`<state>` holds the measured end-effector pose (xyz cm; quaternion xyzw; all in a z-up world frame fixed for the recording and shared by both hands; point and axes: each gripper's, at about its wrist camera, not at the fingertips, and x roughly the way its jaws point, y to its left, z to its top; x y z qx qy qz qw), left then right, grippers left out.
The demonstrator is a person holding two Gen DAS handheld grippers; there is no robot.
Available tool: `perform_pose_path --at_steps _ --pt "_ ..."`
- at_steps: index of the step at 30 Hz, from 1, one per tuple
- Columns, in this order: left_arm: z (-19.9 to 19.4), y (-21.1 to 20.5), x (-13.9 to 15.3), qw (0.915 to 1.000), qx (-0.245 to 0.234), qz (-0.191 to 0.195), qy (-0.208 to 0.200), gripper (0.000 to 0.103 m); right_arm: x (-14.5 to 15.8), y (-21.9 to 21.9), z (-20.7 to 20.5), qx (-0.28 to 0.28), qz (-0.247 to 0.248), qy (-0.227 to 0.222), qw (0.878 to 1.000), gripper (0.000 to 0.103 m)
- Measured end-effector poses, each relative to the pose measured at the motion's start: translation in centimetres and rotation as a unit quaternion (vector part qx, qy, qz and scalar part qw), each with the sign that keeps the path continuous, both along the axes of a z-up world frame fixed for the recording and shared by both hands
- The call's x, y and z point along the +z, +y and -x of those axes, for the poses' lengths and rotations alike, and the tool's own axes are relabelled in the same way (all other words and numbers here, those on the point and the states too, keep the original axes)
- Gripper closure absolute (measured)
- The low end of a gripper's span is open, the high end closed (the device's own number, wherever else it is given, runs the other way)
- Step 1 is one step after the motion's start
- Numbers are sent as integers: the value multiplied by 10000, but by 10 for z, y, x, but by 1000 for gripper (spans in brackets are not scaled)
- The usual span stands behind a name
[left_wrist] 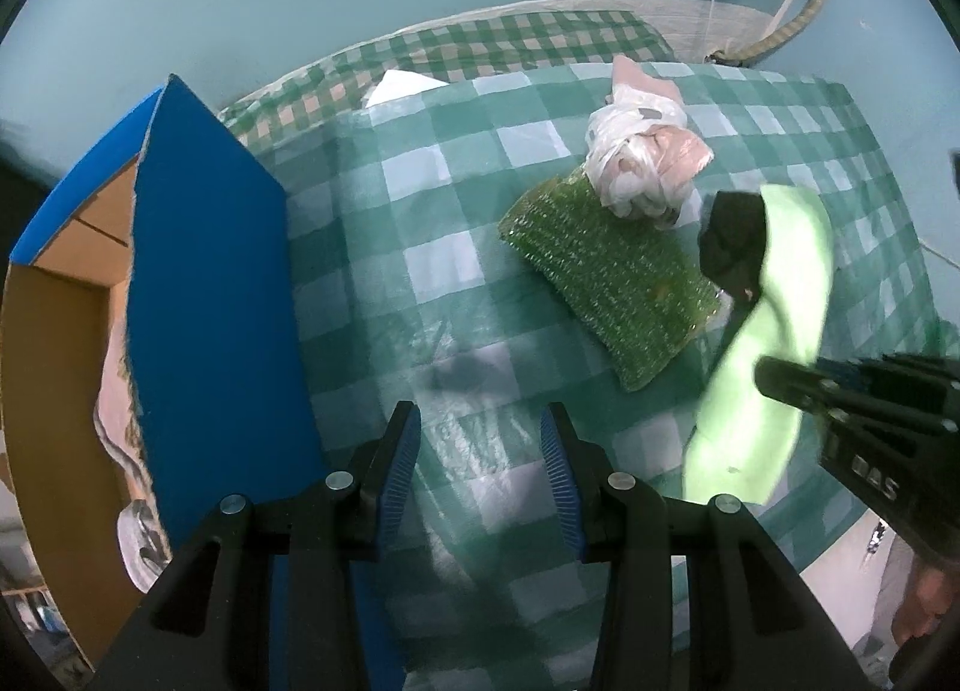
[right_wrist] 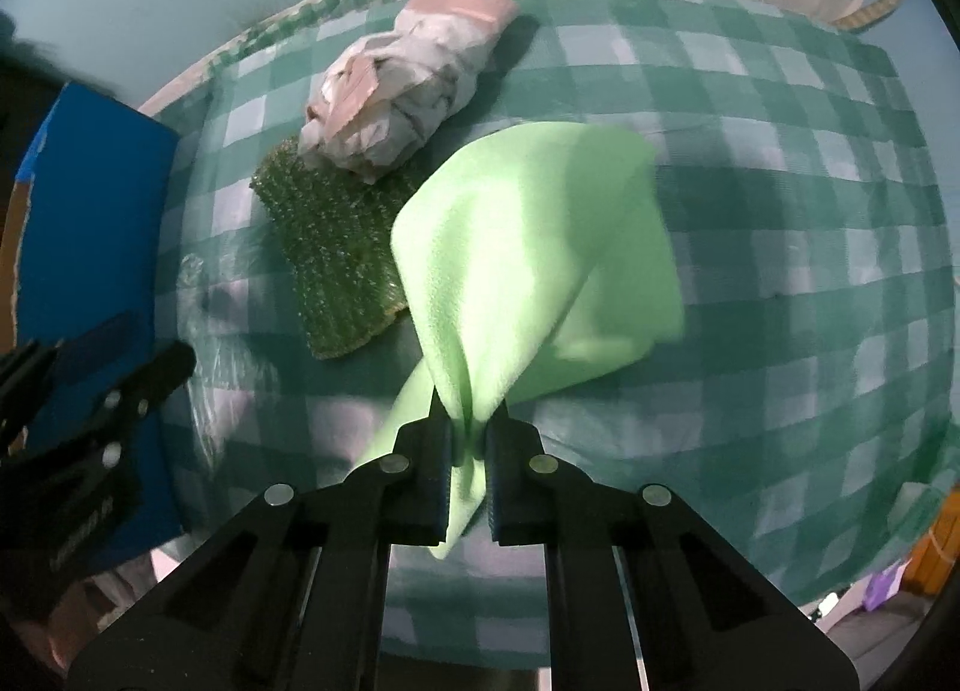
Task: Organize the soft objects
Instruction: 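Grasp the light-green cloth with the right tool and lift it, then grasp the green scrubber pad with the left tool and lift it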
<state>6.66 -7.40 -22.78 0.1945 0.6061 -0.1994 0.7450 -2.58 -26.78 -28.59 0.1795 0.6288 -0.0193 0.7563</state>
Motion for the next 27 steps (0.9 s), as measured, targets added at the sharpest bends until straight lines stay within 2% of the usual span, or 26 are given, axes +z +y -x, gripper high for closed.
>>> perform_pose_path --at_steps 5,7,8,11,13,17,20,23,27 --pt "-7 -7 -2 9998 106 101 121 60 9 -22 18 -81 59 -20 9999 95" --pt "-9 -12 -4 9997 137 128 170 56 9 -34 23 -158 67 -10 9999 95" --pt "-10 -15 -4 9996 155 148 193 51 9 -39 26 -199 74 -1 9998 95" --pt "-13 -22 -5 9989 275 279 264 47 7 -57 32 -289 71 8 9996 95" --pt "-16 -27 -6 9977 406 439 311 39 7 -66 35 -315 58 14 9995 95" --pt "-24 -33 -8 9929 766 799 437 37 8 -76 36 -275 61 -14 9996 95" --pt "-29 -36 -11 9884 1006 1003 540 30 9 -81 34 -182 92 -49 9998 95" --pt "-33 -40 -16 9834 1252 1163 616 29 12 -89 35 -85 130 -74 9999 95" --pt "-37 -52 -23 9828 1315 1118 654 29 13 -90 27 52 170 -103 9998 95"
